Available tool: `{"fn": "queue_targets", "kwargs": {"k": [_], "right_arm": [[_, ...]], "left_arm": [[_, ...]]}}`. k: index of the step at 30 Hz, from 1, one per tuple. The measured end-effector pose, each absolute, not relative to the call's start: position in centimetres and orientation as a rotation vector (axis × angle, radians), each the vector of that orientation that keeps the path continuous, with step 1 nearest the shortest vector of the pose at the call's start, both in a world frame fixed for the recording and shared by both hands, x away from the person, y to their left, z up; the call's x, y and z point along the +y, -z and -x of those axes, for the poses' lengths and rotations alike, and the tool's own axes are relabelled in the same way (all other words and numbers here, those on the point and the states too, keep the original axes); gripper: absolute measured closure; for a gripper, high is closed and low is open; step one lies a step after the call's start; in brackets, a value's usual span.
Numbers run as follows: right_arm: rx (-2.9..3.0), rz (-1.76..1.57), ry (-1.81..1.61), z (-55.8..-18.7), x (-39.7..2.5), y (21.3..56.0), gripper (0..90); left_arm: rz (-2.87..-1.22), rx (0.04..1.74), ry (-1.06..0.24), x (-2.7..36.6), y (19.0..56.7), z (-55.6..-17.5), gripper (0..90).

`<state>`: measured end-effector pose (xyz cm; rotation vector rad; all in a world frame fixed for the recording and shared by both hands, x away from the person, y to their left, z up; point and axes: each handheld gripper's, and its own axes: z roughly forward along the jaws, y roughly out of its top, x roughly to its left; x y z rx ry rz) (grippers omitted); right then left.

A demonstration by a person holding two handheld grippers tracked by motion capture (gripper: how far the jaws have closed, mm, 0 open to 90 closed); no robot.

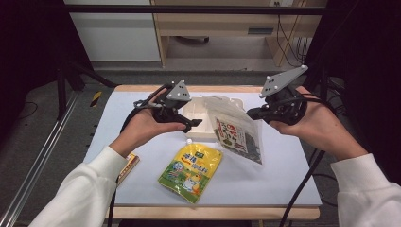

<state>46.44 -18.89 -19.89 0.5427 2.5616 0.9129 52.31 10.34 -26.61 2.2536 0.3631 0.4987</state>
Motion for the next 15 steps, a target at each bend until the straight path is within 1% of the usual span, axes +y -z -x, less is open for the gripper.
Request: {"fn": "queue_targets", "kwargs": {"k": [15], "right_arm": [[2.602,-0.481,-0.964,-45.73,-18.81,19.02,89.8]], "left_arm": [[-2.249,0.327,-0.493,10.17,25.93,-52.82,18.1]]}}
